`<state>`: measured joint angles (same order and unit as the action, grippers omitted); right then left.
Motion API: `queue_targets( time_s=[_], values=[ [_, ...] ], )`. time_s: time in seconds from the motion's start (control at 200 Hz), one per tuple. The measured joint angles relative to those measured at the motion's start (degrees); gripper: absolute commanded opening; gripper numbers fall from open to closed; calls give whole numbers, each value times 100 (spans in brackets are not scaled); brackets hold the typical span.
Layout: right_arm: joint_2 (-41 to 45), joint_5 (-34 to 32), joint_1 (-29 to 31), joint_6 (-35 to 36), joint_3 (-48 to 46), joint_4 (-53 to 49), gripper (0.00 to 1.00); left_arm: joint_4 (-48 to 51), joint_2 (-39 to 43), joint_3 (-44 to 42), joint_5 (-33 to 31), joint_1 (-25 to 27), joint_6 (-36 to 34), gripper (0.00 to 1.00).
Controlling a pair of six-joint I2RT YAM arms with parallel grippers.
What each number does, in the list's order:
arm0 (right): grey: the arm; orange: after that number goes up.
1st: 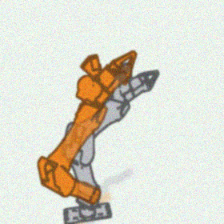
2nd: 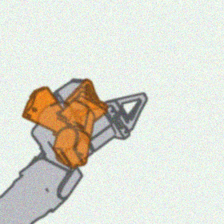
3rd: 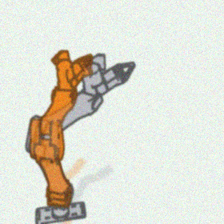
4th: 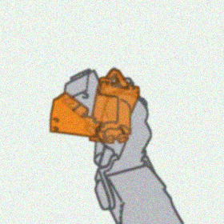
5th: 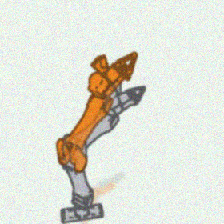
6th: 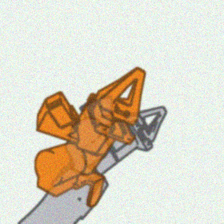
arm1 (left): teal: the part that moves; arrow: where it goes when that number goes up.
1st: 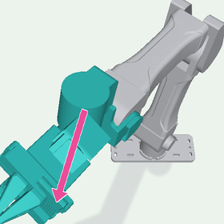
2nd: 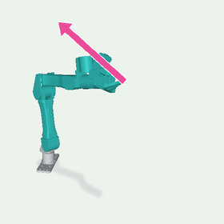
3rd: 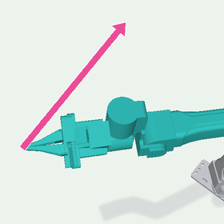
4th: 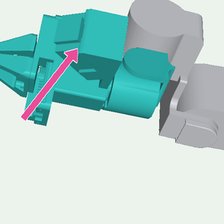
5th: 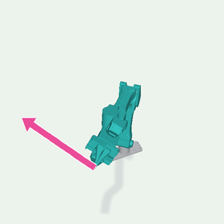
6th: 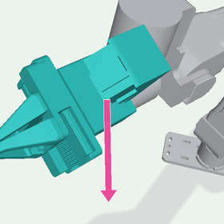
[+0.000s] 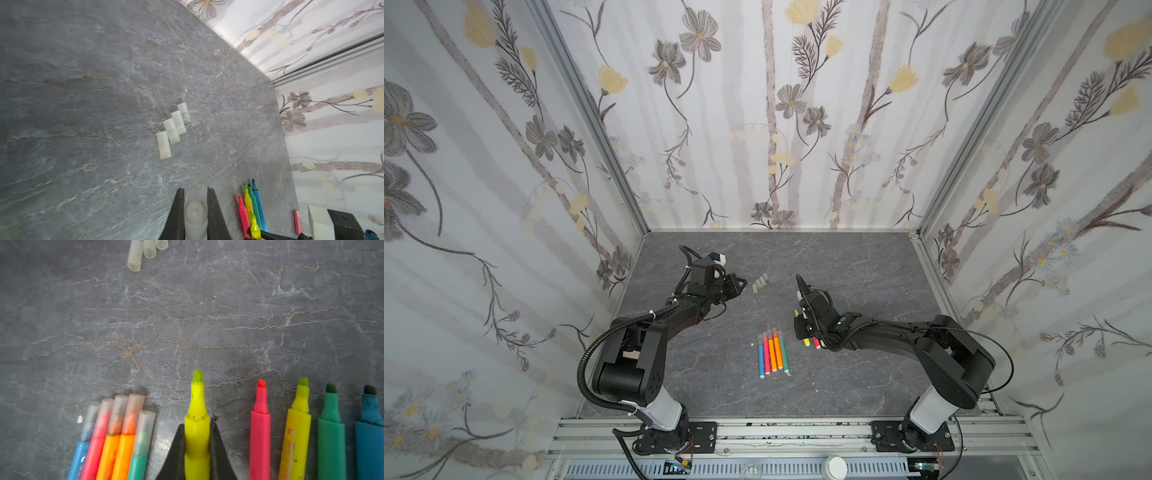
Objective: Open the pen caps
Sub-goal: 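Lay the lime highlighter beside the pink one while the left gripper carries the cap, then lower the left gripper and set the lime cap beside the other caps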
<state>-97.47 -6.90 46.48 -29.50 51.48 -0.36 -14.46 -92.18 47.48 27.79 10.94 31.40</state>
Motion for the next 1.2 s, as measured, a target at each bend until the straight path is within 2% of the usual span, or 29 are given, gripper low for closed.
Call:
queue_targets(
  time_s=[0.255, 0.764, 1.199],
  values=[
    [-382, -439, 192, 61, 251, -417, 6, 2, -153, -164, 35, -205, -131, 0],
    [-675, -1021, 264, 61, 553, -896, 25, -153, -455, -120, 94, -238, -144, 0],
    [-479, -1462, 313, 68, 584, -1178, 27, -330, -802, -15, 138, -221, -116, 0]
  ],
)
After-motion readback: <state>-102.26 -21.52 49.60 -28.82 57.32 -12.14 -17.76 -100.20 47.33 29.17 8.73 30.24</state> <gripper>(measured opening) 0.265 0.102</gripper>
